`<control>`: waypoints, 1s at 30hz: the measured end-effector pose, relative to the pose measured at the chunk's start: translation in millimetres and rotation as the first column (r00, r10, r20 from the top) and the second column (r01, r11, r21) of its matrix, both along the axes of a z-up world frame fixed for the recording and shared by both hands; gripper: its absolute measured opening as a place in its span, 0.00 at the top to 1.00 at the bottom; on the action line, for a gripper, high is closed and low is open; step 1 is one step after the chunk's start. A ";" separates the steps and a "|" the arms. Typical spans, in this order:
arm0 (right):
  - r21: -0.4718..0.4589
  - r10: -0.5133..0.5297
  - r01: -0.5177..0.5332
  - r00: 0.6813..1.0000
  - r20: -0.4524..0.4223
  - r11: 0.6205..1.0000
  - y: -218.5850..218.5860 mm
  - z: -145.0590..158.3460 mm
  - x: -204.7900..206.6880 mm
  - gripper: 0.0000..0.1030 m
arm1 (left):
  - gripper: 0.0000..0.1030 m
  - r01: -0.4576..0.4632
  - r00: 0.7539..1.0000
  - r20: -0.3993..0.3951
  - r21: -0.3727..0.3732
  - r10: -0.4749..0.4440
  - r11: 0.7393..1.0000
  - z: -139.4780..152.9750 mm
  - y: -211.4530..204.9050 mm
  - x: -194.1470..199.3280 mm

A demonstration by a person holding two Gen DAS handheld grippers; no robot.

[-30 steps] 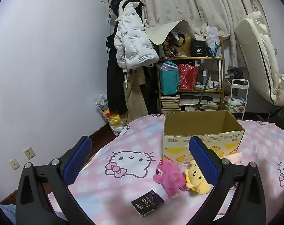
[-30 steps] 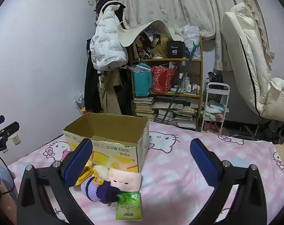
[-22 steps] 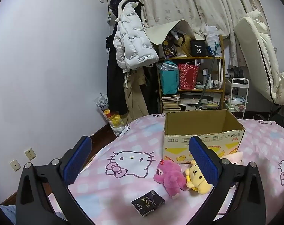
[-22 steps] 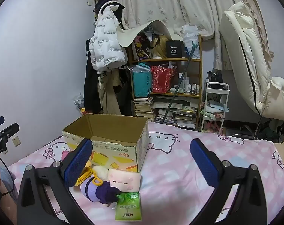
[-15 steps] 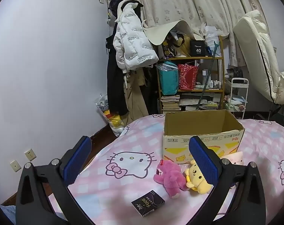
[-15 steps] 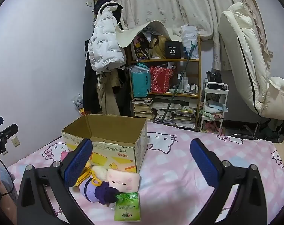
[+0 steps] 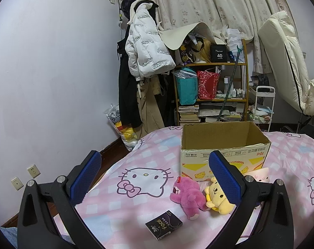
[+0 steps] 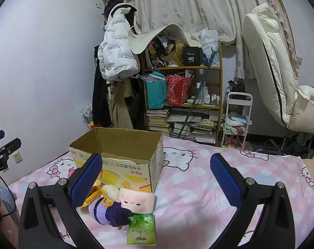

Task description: Organize soft objects

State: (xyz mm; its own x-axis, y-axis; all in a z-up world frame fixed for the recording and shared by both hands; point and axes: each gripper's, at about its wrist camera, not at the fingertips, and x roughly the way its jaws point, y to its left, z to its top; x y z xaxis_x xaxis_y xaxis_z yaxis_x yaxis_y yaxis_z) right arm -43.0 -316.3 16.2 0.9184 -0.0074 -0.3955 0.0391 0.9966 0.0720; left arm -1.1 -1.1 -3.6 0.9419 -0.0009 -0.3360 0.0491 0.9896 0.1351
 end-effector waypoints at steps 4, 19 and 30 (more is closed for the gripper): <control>0.001 0.002 -0.002 1.000 0.001 1.000 -0.1 -0.9 -0.2 0.00 | 0.01 -0.001 1.000 0.000 0.000 0.001 1.000 0.0 0.2 -0.1; -0.002 -0.005 0.005 1.000 0.000 1.000 0.6 0.1 0.7 0.00 | 0.01 0.006 1.000 -0.002 0.002 -0.006 1.000 0.6 1.8 0.5; 0.001 -0.004 0.004 1.000 0.001 1.000 -0.2 0.1 0.4 0.00 | 0.01 0.006 1.000 -0.001 0.002 -0.006 1.000 0.1 1.5 0.3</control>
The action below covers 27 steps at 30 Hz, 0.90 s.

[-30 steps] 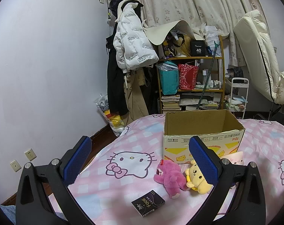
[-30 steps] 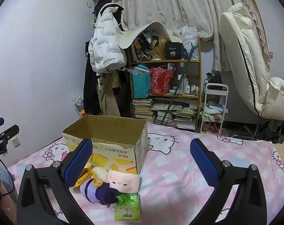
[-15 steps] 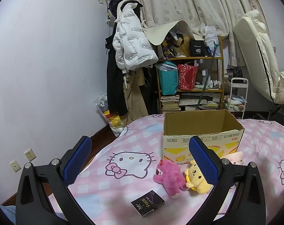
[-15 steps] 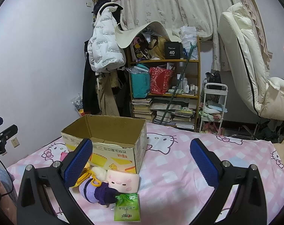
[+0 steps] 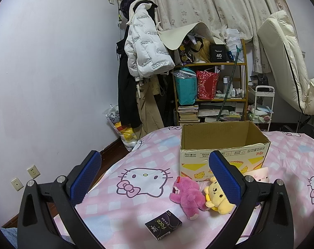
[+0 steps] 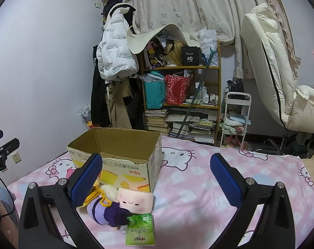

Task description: Organize soft objects

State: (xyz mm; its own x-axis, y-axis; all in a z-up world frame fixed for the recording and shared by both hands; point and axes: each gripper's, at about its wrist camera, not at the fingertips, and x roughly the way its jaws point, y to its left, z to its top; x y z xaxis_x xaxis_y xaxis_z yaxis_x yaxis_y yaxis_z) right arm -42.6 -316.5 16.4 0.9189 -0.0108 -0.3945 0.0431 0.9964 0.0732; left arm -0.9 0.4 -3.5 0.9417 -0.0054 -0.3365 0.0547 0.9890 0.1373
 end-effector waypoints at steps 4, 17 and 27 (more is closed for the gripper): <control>-0.001 0.000 0.000 1.000 -0.001 1.000 0.4 -0.1 -0.2 0.00 | 0.01 -0.001 1.000 0.001 0.002 0.001 1.000 0.2 -0.6 -0.1; 0.002 -0.003 0.003 1.000 -0.011 1.000 0.7 -4.1 4.1 0.00 | 0.01 -0.001 1.000 0.000 0.001 0.001 1.000 -0.6 -0.9 -0.2; -0.002 -0.003 0.003 1.000 -0.003 1.000 1.9 -4.8 5.0 0.00 | 0.01 -0.001 1.000 0.000 0.003 0.001 1.000 -0.8 -1.1 0.0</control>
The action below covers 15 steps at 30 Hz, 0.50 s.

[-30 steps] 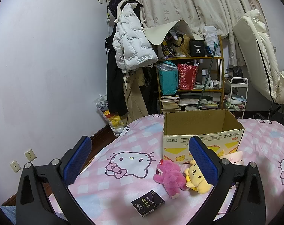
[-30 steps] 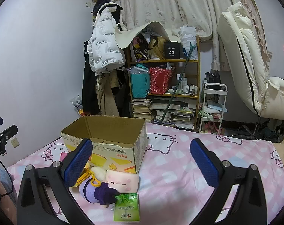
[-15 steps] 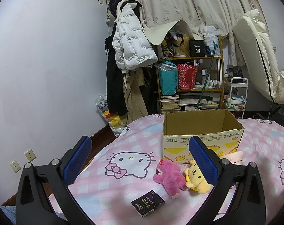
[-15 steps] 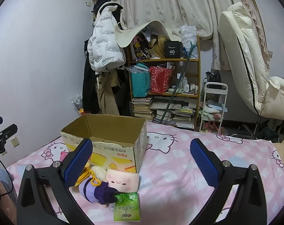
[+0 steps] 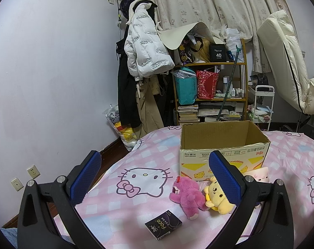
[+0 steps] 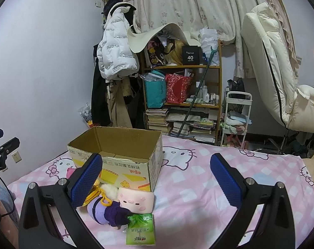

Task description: Organize soft objects

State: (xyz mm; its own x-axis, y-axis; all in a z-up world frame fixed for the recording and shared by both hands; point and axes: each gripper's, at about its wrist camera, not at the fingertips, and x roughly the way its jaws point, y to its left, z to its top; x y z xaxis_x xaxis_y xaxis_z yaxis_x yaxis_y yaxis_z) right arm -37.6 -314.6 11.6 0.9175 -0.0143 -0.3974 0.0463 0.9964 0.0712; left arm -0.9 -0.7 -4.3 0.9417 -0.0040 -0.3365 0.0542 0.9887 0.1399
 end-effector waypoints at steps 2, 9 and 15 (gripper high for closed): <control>-0.003 0.000 0.000 1.000 0.004 1.000 1.2 0.4 -0.8 0.00 | 0.01 0.000 1.000 0.000 0.001 0.000 1.000 0.0 0.1 0.0; 0.002 0.000 0.000 1.000 0.000 1.000 2.8 -0.6 -2.3 0.00 | 0.01 -0.001 1.000 -0.001 0.000 0.001 1.000 -0.3 -0.4 0.1; 0.000 0.002 -0.002 1.000 0.004 1.000 2.9 -0.6 -1.9 0.00 | 0.01 0.003 1.000 -0.014 0.005 -0.003 1.000 -2.8 -0.5 0.9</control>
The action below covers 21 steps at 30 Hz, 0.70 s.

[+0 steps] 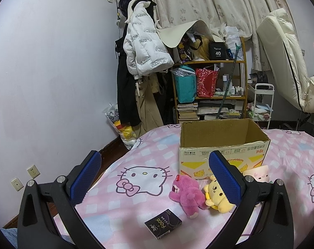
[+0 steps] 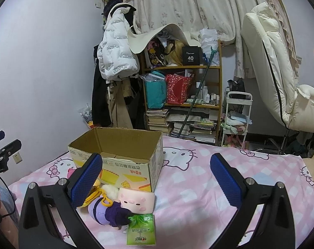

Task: Organize soft objects
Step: 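Lower the left tool to the black tissue pack while the right tool lowers to the green pack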

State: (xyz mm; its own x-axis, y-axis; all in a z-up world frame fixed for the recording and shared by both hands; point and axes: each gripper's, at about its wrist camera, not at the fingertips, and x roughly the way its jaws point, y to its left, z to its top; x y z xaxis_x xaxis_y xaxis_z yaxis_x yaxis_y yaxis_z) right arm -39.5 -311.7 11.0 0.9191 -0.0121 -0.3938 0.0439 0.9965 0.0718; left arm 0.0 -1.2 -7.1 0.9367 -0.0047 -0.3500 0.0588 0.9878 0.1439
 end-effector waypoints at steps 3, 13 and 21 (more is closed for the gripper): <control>-0.007 -0.003 0.003 1.000 -0.020 1.000 2.2 -1.8 1.8 0.00 | 0.01 -0.003 1.000 -0.023 0.006 0.003 1.000 -3.6 -0.3 4.1; -0.013 0.032 -0.034 0.990 -0.136 0.999 17.5 -22.9 23.9 0.00 | 0.01 -0.003 0.979 -0.204 0.029 0.009 1.000 -26.5 -1.9 43.8; 0.033 0.054 -0.047 0.966 -0.253 0.998 18.8 -47.4 45.0 0.00 | 0.01 0.045 0.935 -0.356 0.082 -0.013 0.996 -52.5 -15.1 72.0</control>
